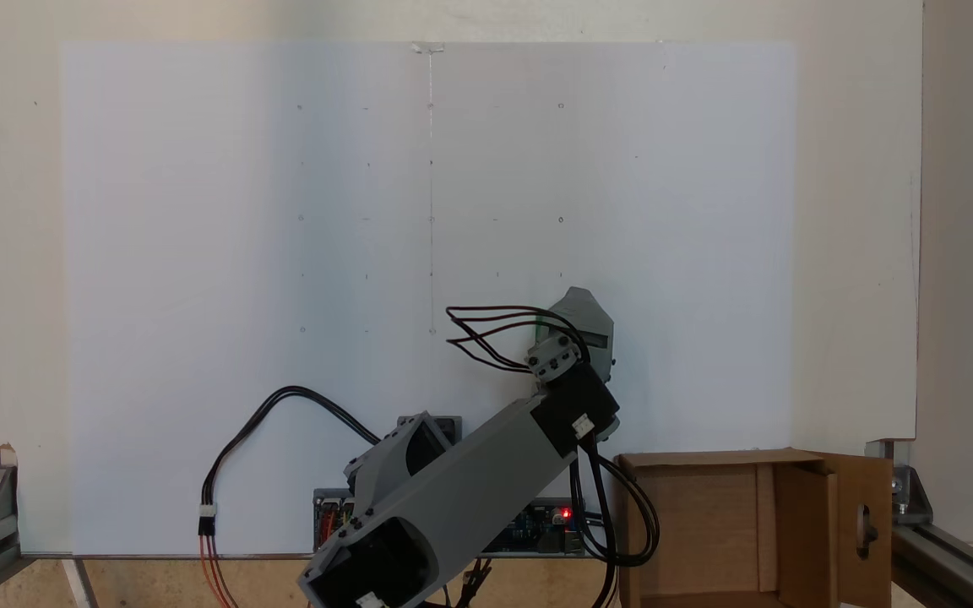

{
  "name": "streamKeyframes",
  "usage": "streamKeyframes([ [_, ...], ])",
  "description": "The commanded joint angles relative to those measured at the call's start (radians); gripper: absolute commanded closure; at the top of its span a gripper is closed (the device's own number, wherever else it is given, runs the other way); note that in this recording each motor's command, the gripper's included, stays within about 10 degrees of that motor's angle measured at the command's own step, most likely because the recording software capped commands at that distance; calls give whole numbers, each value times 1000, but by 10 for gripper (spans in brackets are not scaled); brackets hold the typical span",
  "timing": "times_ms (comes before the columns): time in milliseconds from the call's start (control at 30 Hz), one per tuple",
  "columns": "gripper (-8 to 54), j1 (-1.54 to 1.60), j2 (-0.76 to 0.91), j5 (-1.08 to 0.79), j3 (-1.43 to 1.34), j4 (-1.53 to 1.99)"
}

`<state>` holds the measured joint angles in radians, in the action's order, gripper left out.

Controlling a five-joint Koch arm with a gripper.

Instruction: Grasp a green dice and put it in the bin.

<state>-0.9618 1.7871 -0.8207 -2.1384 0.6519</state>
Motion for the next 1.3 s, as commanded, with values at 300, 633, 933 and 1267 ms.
streamKeyframes([
  [300,-11,-17,26,-72,12,-34],
  [633,-17,-11,28,-123,-8,-80],
  [933,-18,-17,37,-207,-41,-6],
  [1267,-1,0,41,-202,-41,-15],
])
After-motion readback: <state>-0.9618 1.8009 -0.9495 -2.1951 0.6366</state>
